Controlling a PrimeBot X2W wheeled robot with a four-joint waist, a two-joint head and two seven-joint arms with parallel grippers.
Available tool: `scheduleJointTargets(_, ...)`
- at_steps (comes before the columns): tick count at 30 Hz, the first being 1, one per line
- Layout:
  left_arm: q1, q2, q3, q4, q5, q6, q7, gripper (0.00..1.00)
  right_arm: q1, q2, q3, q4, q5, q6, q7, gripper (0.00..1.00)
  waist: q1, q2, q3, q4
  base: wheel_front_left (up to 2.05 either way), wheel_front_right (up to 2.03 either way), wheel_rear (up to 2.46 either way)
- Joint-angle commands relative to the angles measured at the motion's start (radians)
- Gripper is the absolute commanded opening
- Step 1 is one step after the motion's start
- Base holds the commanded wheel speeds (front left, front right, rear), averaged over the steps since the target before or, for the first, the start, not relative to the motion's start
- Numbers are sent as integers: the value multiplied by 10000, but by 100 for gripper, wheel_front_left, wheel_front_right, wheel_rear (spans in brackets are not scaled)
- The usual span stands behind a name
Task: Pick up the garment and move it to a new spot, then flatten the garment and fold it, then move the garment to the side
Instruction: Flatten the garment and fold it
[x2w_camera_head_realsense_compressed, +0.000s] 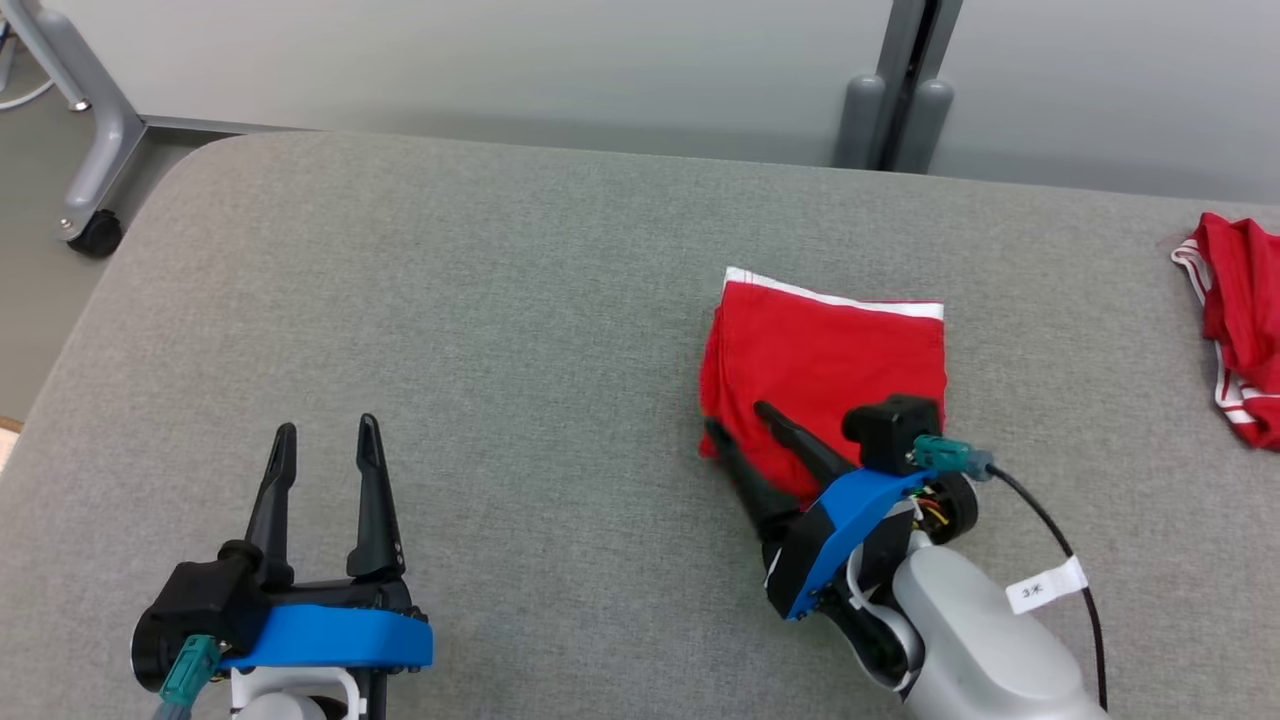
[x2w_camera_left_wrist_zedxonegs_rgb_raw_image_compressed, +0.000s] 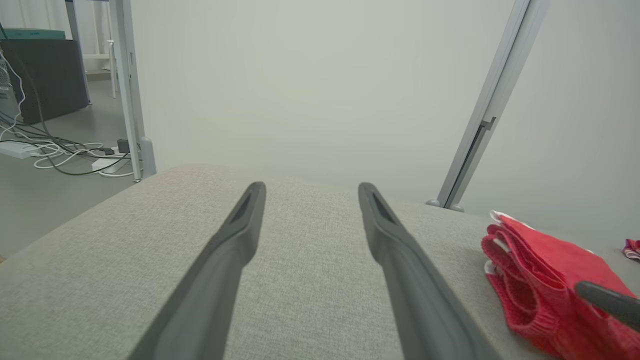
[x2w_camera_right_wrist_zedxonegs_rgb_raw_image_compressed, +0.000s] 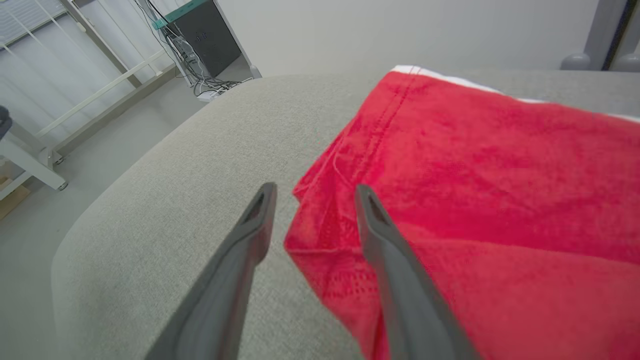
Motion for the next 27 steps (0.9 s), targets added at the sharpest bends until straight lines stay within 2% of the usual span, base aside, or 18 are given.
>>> scheduleJointTargets(1,-132,-9,-60,9,-24,3,-44,100,43,41,221,-40,-14,5,-194,100,0,0,-2,-84,0,0,0)
scheduleJointTargets(7,-114,-9,-73,31,43,5,-46,100,21,-20,492,-229,-158,5,-759,100,0,0,-94,-406,0,0,0)
scheduleJointTargets(13,-3,-5,87,49,198,-9,-44,100,293,-513,-31,-655,-576,5,-1338,100,0,0,-348,-959,0,0,0)
scheduleJointTargets(21,114,184,402,95,363,23,-44,100,1102,-1021,-1597,-1503,-1036,5,-1527,100,0,0,-589,-1726,0,0,0)
scheduleJointTargets(27,229,361,543,174,431,138,-31,100,1914,-1054,-2927,-2456,-1377,5,-1393,100,0,0,-676,-2071,0,0,0)
